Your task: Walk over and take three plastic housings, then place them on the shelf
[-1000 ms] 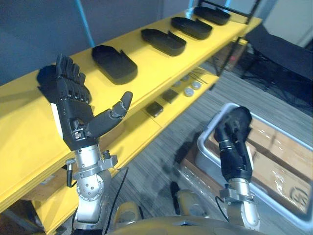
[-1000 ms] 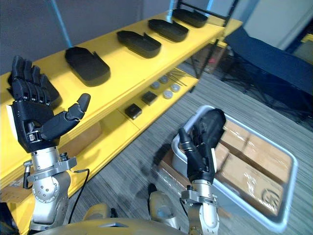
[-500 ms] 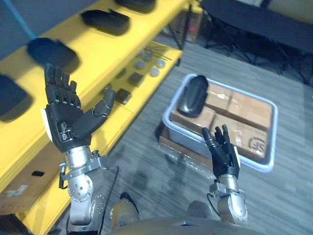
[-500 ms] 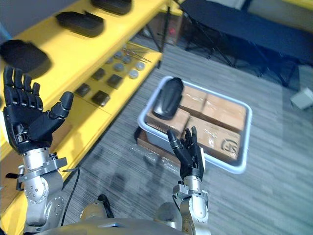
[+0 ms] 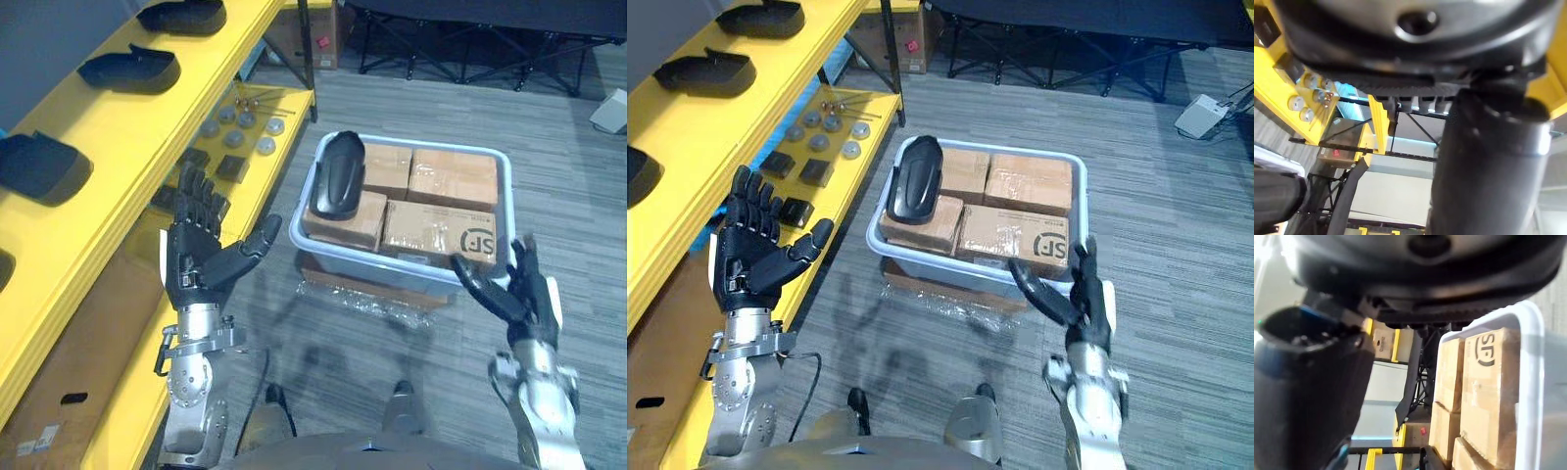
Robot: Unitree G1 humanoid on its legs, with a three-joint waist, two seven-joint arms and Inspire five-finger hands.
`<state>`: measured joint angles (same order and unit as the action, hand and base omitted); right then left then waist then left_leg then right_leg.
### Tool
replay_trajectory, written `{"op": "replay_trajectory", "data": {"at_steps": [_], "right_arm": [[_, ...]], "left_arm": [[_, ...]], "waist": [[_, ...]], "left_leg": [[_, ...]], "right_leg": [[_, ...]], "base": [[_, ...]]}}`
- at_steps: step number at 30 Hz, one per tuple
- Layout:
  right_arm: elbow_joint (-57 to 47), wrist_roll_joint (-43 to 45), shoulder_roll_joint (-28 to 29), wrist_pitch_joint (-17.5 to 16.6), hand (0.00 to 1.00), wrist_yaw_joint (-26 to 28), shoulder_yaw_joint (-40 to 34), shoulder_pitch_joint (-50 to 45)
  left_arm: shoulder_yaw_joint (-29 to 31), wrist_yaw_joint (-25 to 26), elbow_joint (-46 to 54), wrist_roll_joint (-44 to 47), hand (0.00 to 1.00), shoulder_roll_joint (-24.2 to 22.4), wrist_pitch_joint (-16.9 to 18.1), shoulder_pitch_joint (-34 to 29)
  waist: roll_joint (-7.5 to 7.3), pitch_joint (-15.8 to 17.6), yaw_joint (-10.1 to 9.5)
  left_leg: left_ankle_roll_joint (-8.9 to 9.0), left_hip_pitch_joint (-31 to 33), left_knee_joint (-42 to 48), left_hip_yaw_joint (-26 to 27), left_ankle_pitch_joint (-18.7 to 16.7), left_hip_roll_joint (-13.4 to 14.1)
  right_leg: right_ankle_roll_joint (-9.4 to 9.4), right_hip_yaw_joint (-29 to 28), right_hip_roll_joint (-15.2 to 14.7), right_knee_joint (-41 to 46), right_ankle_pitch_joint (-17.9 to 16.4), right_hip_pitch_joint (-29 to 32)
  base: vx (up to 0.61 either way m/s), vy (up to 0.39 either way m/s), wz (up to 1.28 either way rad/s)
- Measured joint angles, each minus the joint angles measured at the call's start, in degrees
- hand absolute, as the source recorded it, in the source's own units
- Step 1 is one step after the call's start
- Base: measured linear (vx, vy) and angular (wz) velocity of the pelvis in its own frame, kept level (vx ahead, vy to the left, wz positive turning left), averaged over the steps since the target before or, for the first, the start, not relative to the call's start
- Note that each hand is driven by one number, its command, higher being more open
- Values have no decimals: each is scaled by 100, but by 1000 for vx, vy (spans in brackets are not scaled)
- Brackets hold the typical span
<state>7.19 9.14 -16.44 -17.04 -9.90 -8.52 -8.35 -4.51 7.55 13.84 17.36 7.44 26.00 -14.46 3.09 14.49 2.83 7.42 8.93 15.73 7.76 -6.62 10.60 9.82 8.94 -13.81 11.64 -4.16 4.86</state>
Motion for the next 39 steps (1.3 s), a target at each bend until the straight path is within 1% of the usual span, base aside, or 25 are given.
{"op": "replay_trajectory", "data": {"at_steps": [1, 2, 3, 4, 5, 6, 8, 10, 11, 12, 14, 16, 17, 18, 19, 21, 23, 24, 26, 27, 28, 29, 33, 36, 39], "right_arm": [[364, -101, -106, 106, 100, -141, 16, 612], [702, -205, -270, 268, 100, -313, 33, 1290], [854, -201, -369, 361, 100, -398, 47, 1632], [1180, -197, -579, 559, 100, -587, 82, 2284], [1617, -199, -761, 738, 100, -732, 129, 2911], [1851, -200, -850, 843, 100, -798, 163, 3224], [2618, -194, -1245, 1207, 100, -1072, 295, 4291], [2932, -195, -1448, 1398, 100, -1295, 419, 4813], [3244, -190, -1652, 1559, 100, -1431, 587, 5282], [3414, -190, -1741, 1608, 100, -1452, 669, 5489], [3961, -191, -2005, 1802, 100, -1585, 840, 6119], [4296, -193, -2180, 1977, 100, -1716, 971, 6483], [4659, -189, -2274, 2134, 100, -1799, 1078, 6737], [4790, -188, -2293, 2201, 100, -1830, 1123, 6833], [5010, -187, -2426, 2308, 100, -1855, 1149, 6921], [5245, -185, -2493, 2495, 100, -1980, 1149, 7093], [5589, -139, -2612, 2882, 100, -2088, 1152, 7308], [5663, -131, -2669, 2990, 100, -2110, 1155, 7352], [5855, 43, -2877, 3422, 100, -2289, 1191, 7430], [5890, 66, -2907, 3515, 100, -2311, 1192, 7434], [6009, 74, -2953, 3713, 100, -2359, 1192, 7439], [6095, 78, -3005, 3900, 0, -2397, 1190, 7437], [6173, 14, -3204, 4213, 0, -2351, 1208, 7437], [6197, -541, -3515, 4563, 0, -2075, 1337, 7427], [6237, -1116, -3703, 4714, 0, -1819, 1370, 7414]], "left_arm": [[1, 26, -2, -7, 100, 63, -91, 202], [29, 163, -9, -232, 100, 103, -194, 437], [47, 221, -18, -349, 100, 115, -257, 553], [50, 332, -67, -532, 100, 161, -360, 754], [36, 386, -203, -669, 100, 194, -409, 872], [23, 389, -261, -668, 100, 209, -433, 911], [-99, 367, -488, -665, 100, 225, -586, 1054], [-220, 307, -576, -636, 100, 248, -634, 1063], [-395, 240, -696, -628, 100, 260, -635, 1065], [-441, 221, -743, -628, 100, 259, -636, 1070], [-742, 133, -971, -623, 100, 254, -639, 1169], [-968, 42, -1128, -593, 100, 246, -641, 1251], [-1136, 12, -1248, -571, 100, 245, -641, 1316], [-1174, 5, -1273, -570, 100, 239, -641, 1340], [-1299, -6, -1431, -563, 100, 205, -641, 1440], [-1397, 0, -1528, -437, 100, 182, -640, 1502], [-1520, 67, -1709, -368, 100, 163, -641, 1536], [-1544, 71, -1756, -361, 100, 147, -640, 1536], [-1658, 143, -1917, -322, 100, 142, -641, 1502], [-1667, 172, -1944, -298, 100, 146, -641, 1485], [-1724, 230, -2066, -186, 100, 144, -641, 1492], [-1784, 278, -2163, -164, 100, 141, -644, 1485], [-2013, 393, -2251, -121, 100, 114, -643, 1458], [-2033, 480, -2251, -120, 100, 8, -636, 1485], [-1983, 515, -2257, -3, 100, 34, -620, 1496]], "waist": [[-35, 212, -89], [-52, 470, -173], [-46, 587, -210], [-37, 765, -306], [-27, 789, -437], [-25, 794, -491], [35, 851, -710], [70, 897, -834], [99, 935, -983], [123, 961, -1040], [242, 1058, -1239], [364, 1156, -1317], [417, 1180, -1425], [440, 1197, -1468], [533, 1248, -1558], [629, 1324, -1592], [717, 1378, -1718], [760, 1398, -1742], [837, 1416, -1859], [838, 1416, -1860], [839, 1415, -1877], [841, 1414, -1886], [871, 1394, -1913], [915, 1364, -1972], [921, 1360, -1998]], "left_leg": [[0, 258, 287, -127, -82, -12], [-61, 495, 552, -240, -113, -21], [-80, 623, 665, -307, -126, -27], [-89, 826, 826, -399, -132, -44], [-95, 1045, 915, -485, -129, -83], [-95, 1129, 936, -529, -121, -109], [-142, 1403, 1036, -681, -52, -183], [-166, 1540, 1109, -772, -21, -210], [-178, 1648, 1133, -818, -14, -228], [-182, 1684, 1147, -835, -11, -230], [-183, 1826, 1236, -963, -10, -264], [-185, 1945, 1325, -1084, -10, -302], [-187, 2064, 1388, -1125, -11, -305], [-187, 2108, 1416, -1142, -11, -303], [-189, 2179, 1472, -1194, -12, -307], [-200, 2274, 1554, -1266, -20, -316], [-202, 2431, 1626, -1289, -21, -309], [-204, 2467, 1645, -1310, -20, -311], [-217, 2657, 1715, -1351, -3, -310], [-217, 2699, 1712, -1366, 7, -317], [-219, 2755, 1714, -1377, 34, -323], [-227, 2787, 1707, -1382, 68, -346], [-263, 2892, 1705, -1365, 125, -431], [-263, 3004, 1701, -1437, 143, -515], [-252, 3076, 1696, -1479, 156, -531]], "right_leg": [[17, 64, 0, -146, 148, 2], [30, 142, 1, -245, 281, 15], [42, 194, 5, -292, 336, 24], [62, 232, 11, -348, 433, 87], [66, 278, 11, -450, 543, 180], [69, 301, 10, -506, 592, 208], [75, 483, 9, -701, 733, 221], [92, 575, 7, -720, 751, 248], [93, 628, 4, -718, 770, 311], [88, 652, 5, -715, 785, 334], [86, 708, 3, -659, 789, 411], [86, 831, -1, -634, 789, 421], [86, 854, -2, -553, 789, 533], [86, 863, -2, -521, 788, 577], [85, 917, -2, -454, 788, 617], [83, 983, -1, -375, 785, 677], [81, 1005, -3, -286, 779, 836], [75, 1041, -6, -253, 775, 860], [42, 1134, -18, -163, 739, 1024], [40, 1144, -23, -136, 737, 1069], [41, 1156, -40, -60, 719, 1148], [40, 1165, -75, 17, 693, 1219], [51, 1174, -215, 252, 618, 1418], [62, 1271, -319, 466, 502, 1538], [53, 1310, -345, 565, 444, 1614]], "base": [[-193, 124, 24], [-205, 124, 30], [-218, 114, 30], [-223, 111, 25], [-187, 100, 21], [-117, 80, 23], [-35, 44, 33], [-6, 22, 28], [4, 17, 19], [6, 15, 12], [-6, 12, 15], [-20, 16, 22], [-34, 16, 6], [-52, 18, 6], [-48, 15, 10], [-65, 19, 8], [-107, 23, -2], [-125, 14, 2], [-107, 7, 2], [-90, 1, 6], [-96, -2, 6], [-65, -6, 6], [-51, 3, 5], [-45, -3, 16], [-28, -15, 10]]}}
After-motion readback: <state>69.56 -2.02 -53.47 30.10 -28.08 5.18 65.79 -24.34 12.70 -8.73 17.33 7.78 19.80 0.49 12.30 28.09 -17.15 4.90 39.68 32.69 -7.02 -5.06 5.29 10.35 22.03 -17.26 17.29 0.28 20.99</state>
